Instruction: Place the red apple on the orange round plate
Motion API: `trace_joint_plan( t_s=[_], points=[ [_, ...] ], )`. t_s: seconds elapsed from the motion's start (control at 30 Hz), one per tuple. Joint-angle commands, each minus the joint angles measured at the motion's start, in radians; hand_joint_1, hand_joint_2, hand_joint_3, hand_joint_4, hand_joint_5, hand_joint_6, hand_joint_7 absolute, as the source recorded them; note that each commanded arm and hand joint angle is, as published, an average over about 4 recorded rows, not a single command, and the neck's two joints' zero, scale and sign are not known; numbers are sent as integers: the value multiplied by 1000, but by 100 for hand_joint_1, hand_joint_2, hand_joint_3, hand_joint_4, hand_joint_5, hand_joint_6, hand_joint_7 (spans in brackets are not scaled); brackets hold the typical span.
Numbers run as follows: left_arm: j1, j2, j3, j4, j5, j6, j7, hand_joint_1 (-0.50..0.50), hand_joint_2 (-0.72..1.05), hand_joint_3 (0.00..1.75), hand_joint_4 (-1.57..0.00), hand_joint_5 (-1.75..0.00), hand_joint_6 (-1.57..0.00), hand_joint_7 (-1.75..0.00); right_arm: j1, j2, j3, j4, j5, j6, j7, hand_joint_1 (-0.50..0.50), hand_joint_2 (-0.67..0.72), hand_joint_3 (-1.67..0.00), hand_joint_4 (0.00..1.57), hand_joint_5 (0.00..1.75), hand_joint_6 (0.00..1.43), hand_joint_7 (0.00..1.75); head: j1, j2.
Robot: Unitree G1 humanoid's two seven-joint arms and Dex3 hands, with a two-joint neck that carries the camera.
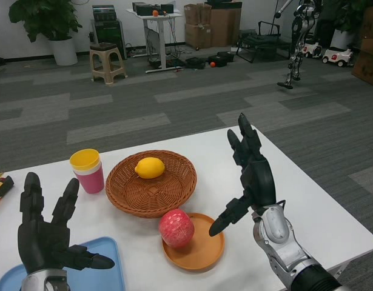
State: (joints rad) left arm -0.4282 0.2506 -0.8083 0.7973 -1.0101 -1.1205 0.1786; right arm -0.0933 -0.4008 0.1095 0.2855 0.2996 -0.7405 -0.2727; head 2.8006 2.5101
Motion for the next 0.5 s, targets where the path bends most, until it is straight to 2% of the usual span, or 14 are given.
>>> trace_joint_plan(
  t_s=[0.03,0.2,0.5],
  points=[
    [-2,8,3,3,4,-2,2,-48,-55,9,-67,0,0,0,-21,2,-9,-7,8,-18,-7,-46,53,0,0,0,0,0,1,-3],
    [-7,7,4,3,10,-2,2,-48,-55,9,-67,0,0,0,-26,2,-5,-2,13,-26,-8,-46,53,0,0,0,0,0,4,13],
    [-12,5,4,6,10,-2,2,-48,-55,9,-67,0,0,0,-26,2,1,3,18,-30,-10,-46,53,0,0,0,0,0,1,4]
  ],
)
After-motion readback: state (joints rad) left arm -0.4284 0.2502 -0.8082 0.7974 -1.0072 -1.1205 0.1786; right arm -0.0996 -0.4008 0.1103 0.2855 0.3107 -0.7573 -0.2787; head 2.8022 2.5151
